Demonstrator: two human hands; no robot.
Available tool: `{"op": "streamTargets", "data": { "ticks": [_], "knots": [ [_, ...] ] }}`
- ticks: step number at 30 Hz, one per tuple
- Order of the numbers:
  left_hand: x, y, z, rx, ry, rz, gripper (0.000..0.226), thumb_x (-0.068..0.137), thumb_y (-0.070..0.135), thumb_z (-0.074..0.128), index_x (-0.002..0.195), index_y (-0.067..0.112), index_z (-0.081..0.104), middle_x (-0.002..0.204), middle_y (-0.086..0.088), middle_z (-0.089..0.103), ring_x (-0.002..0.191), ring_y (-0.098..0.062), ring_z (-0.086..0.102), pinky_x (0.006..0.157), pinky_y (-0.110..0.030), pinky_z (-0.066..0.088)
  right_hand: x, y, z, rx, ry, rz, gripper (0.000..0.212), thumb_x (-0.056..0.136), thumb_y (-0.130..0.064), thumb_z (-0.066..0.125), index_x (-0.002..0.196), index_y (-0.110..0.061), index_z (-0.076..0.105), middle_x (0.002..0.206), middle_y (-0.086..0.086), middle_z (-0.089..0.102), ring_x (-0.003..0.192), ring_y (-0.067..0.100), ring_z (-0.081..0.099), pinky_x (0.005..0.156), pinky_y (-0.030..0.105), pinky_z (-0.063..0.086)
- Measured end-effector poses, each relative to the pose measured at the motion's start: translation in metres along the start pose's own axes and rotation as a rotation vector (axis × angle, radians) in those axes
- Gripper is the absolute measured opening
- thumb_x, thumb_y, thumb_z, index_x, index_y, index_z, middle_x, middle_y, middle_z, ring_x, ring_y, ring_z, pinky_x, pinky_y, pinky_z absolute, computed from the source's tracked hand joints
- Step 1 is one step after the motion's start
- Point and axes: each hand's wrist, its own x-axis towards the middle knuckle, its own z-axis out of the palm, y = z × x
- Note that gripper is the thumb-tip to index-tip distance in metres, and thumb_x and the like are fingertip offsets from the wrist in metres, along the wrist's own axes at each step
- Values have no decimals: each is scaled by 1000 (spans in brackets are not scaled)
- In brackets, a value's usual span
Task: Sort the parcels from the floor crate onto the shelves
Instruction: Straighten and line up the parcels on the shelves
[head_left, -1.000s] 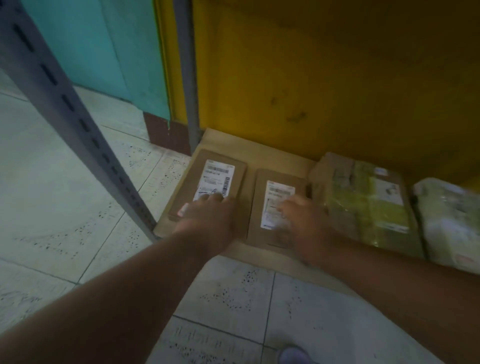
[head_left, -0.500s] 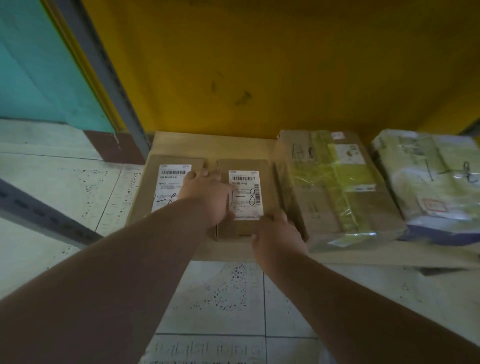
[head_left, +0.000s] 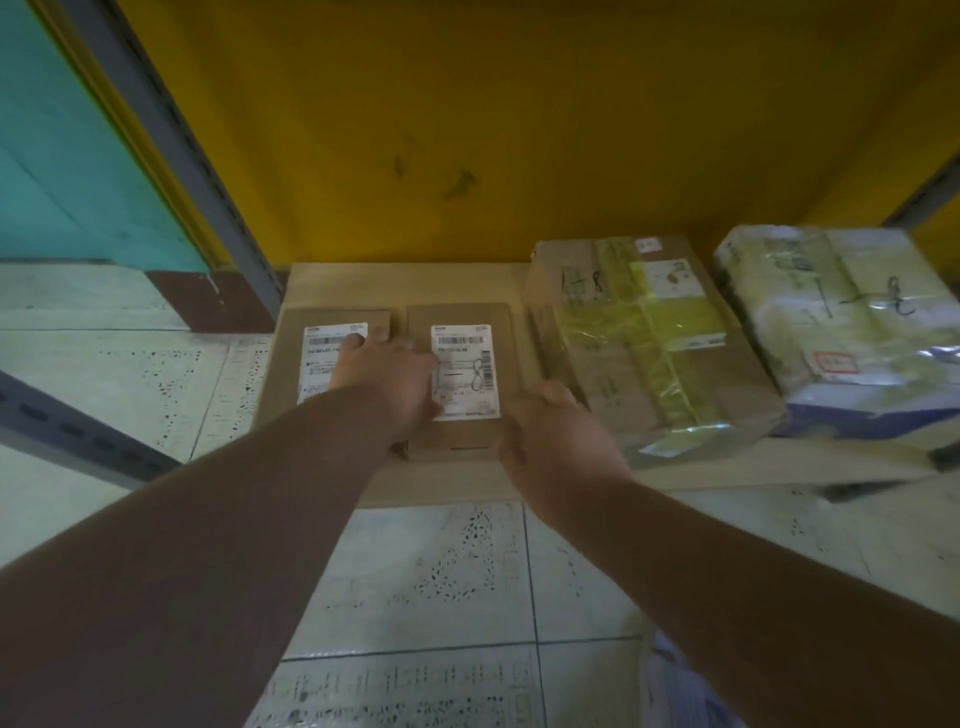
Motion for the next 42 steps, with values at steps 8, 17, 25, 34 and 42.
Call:
{"op": "streamTargets", "data": {
  "ticks": [8, 17, 25, 34, 42],
  "knots": [
    [-23, 79, -37, -355, 111, 172, 56, 92, 53, 54, 144, 36, 44, 132, -3, 63, 121, -30, 56, 100, -43, 46, -45, 88, -95, -258, 59, 116, 40, 94, -37, 54, 132, -22, 54, 133, 5, 49, 113, 27, 53, 90, 36, 50],
    [4, 136, -46, -550, -23, 10, 78, 88, 61, 61, 154, 42, 23, 154, -8, 43, 127, -33, 53, 98, -41, 50, -59, 144, -78, -319, 78, 251, 43, 97, -47, 46, 134, -26, 50, 133, 4, 49, 120, 29, 44, 94, 41, 45],
    [12, 126, -39, -550, -11, -54, 77, 89, 47, 68, 153, 40, 27, 155, -7, 42, 133, -33, 48, 107, -44, 44, -48, 147, -78, -181, 92, 272, 41, 96, -46, 54, 131, -24, 58, 129, 8, 44, 115, 30, 47, 97, 42, 48],
    [15, 124, -35, -532, 14, -71, 68, 95, 43, 61, 154, 37, 28, 155, -7, 42, 135, -34, 46, 107, -44, 44, -43, 147, -78, -147, 105, 245, 40, 96, -49, 55, 125, -22, 62, 126, 7, 44, 112, 29, 47, 97, 42, 48],
    [19, 126, -34, -563, 30, -101, 64, 96, 40, 60, 153, 37, 31, 154, -7, 44, 134, -34, 47, 106, -45, 45, -32, 154, -77, -151, 123, 213, 35, 96, -45, 56, 120, -21, 64, 122, 8, 45, 111, 30, 46, 94, 41, 46]
  ]
}}
